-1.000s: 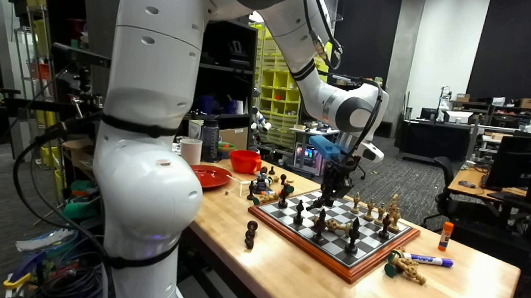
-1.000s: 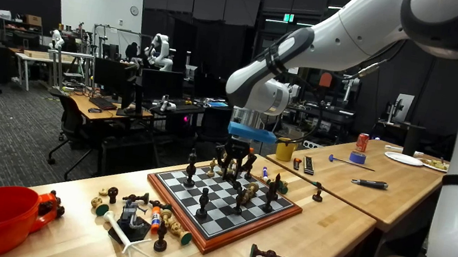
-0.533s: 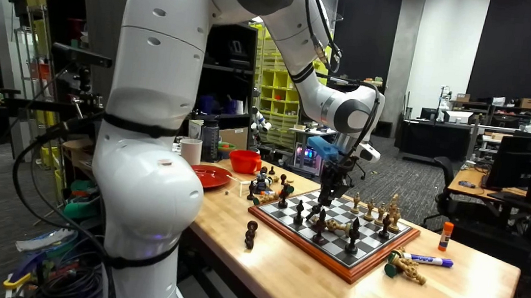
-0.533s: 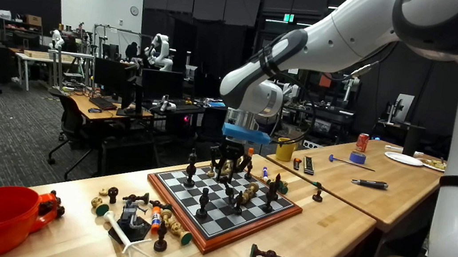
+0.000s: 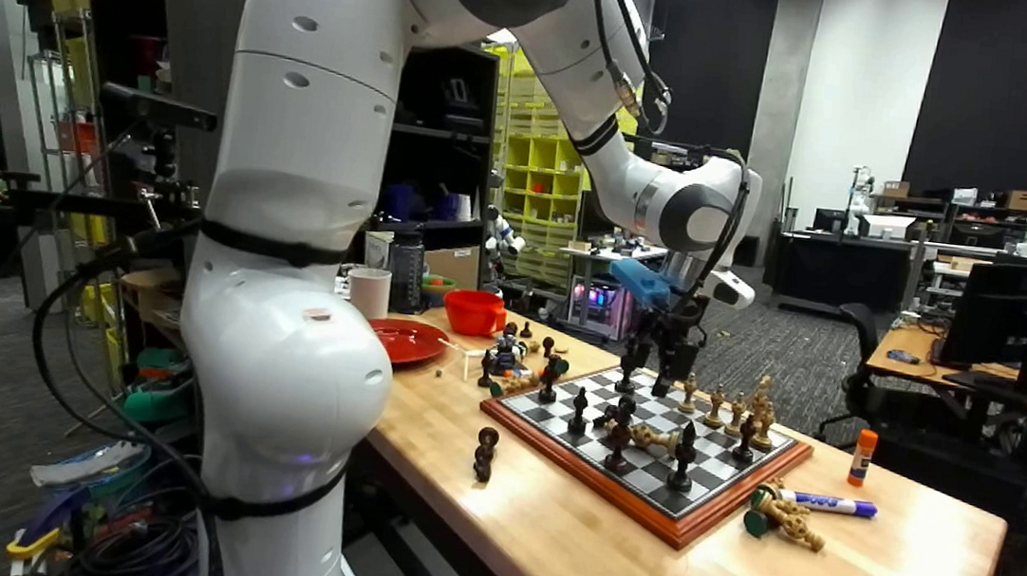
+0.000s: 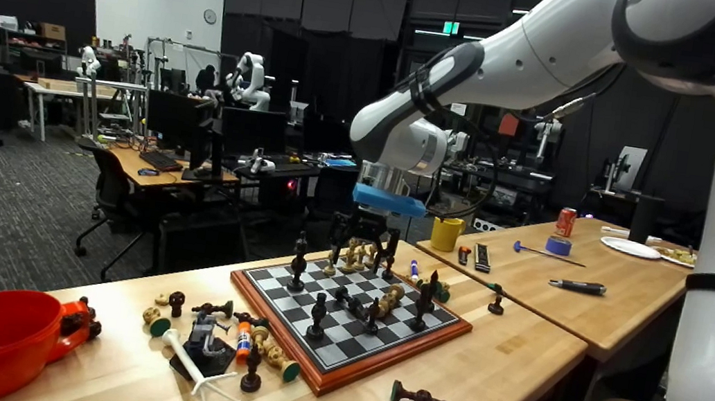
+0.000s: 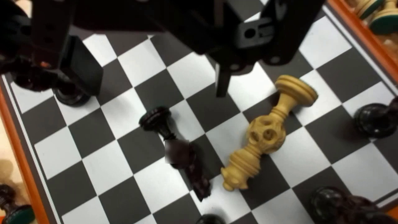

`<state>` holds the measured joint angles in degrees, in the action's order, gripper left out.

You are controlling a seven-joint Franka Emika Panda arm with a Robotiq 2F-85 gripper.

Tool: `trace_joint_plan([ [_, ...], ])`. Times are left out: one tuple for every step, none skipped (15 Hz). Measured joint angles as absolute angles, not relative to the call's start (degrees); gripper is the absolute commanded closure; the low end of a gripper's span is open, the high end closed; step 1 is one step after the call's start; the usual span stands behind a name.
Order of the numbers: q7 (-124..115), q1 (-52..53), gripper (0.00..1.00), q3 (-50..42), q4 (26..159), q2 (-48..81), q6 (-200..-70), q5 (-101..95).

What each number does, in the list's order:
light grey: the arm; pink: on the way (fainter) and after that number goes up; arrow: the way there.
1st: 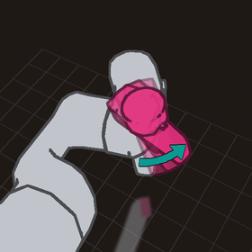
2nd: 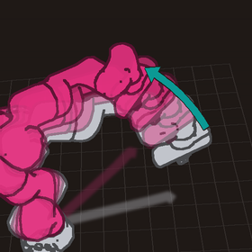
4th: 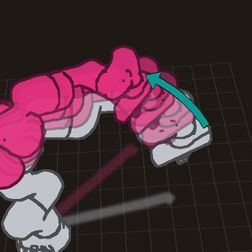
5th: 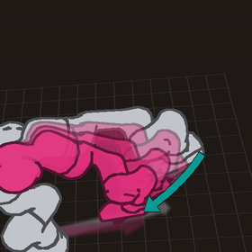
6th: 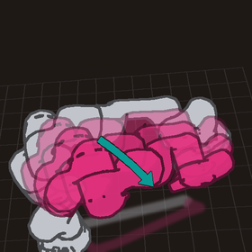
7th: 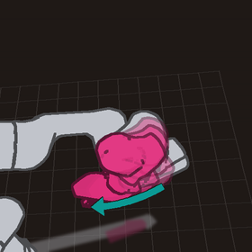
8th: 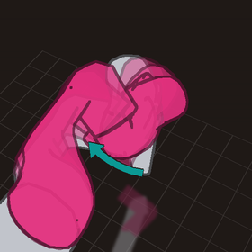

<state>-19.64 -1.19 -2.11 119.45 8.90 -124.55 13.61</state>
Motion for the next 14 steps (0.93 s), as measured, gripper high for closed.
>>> trace_joint_plan([
  [-19.6, -1.7, 0.0, -2.8, 118.9, 8.4, -124.6, 13.6],
  [-19.5, -2.4, 0.0, -3.6, 118.3, 7.8, -124.7, 13.6],
  [-19.4, -3.4, 0.0, -4.6, 117.6, 7.1, -124.9, 13.4],
  [-19.5, -4.4, 0.0, -5.7, 116.8, 6.5, -125.1, 13.3],
  [-19.6, -5.6, 0.0, -6.8, 115.6, 6.1, -125.4, 13.2],
  [-19.8, -6.8, 0.0, -8.0, 114.3, 6.1, -125.6, 13.2],
  [-20.4, -8.0, 0.0, -9.3, 112.7, 6.3, -125.7, 13.1],
  [-21.3, -9.2, 0.0, -10.5, 110.9, 6.9, -125.8, 13.1],
  [-22.3, -10.3, 0.0, -11.7, 109.1, 7.7, -125.8, 13.1],
  [-23.6, -11.2, 0.0, -12.7, 107.4, 8.8, -125.8, 12.9],
  [-25.2, -12.0, 0.0, -13.6, 105.8, 10.1, -125.9, 12.4],
  [-27.0, -12.6, 0.0, -14.5, 104.3, 11.5, -125.9, 11.9],
  [-28.9, -12.9, 0.0, -15.2, 103.0, 12.9, -125.9, 11.1],
  [-30.9, -13.2, 0.0, -16.0, 101.7, 14.5, -125.9, 10.3],
])
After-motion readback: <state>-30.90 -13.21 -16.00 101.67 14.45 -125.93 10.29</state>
